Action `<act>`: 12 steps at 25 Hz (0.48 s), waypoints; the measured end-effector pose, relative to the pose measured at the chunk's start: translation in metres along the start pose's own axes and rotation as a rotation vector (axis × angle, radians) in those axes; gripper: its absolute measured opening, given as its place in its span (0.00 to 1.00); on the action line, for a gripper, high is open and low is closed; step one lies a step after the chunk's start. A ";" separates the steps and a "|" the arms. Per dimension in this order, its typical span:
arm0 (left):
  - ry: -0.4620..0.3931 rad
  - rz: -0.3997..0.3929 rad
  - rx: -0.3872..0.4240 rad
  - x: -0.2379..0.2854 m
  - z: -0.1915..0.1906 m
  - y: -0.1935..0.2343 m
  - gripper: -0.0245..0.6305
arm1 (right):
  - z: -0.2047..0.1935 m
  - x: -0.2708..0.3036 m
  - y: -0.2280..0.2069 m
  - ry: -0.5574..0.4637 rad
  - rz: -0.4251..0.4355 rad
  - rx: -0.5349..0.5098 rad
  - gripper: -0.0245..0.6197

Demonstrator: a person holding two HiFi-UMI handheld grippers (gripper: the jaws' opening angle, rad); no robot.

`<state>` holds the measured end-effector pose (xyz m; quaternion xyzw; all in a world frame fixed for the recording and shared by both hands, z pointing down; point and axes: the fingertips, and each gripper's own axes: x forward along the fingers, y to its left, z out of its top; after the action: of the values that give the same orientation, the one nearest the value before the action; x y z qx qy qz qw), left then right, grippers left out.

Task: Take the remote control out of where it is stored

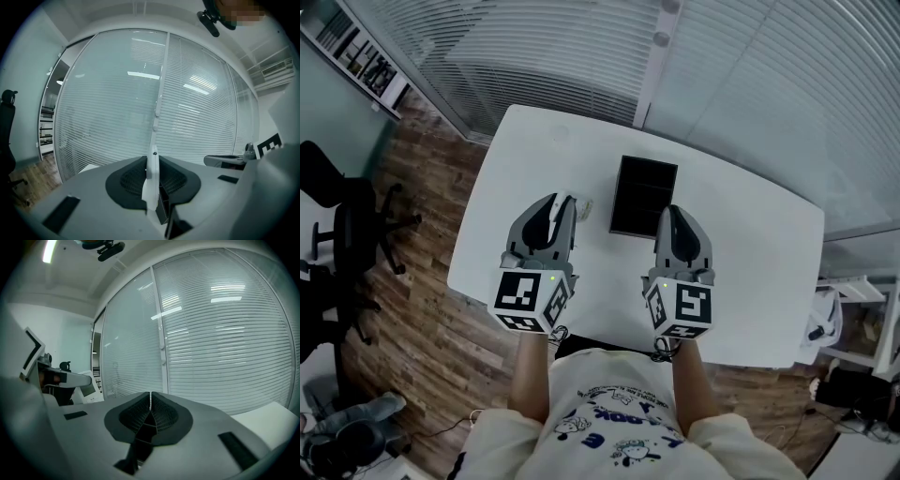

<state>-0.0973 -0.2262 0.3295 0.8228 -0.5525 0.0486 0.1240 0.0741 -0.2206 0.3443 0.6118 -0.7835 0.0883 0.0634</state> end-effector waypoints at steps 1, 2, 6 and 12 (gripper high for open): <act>0.000 -0.001 0.002 0.000 0.001 0.000 0.15 | 0.001 0.000 0.000 0.000 -0.001 0.000 0.09; -0.001 -0.002 0.003 0.000 0.002 0.000 0.15 | 0.001 0.001 -0.001 0.001 -0.002 0.001 0.09; -0.005 -0.007 0.010 0.001 0.004 -0.001 0.15 | 0.001 0.001 -0.002 0.000 -0.005 0.002 0.09; -0.005 -0.015 0.024 0.003 0.003 -0.007 0.15 | 0.000 0.000 -0.005 0.001 -0.008 0.001 0.09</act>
<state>-0.0900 -0.2275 0.3262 0.8284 -0.5460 0.0524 0.1132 0.0791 -0.2221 0.3450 0.6150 -0.7809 0.0887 0.0640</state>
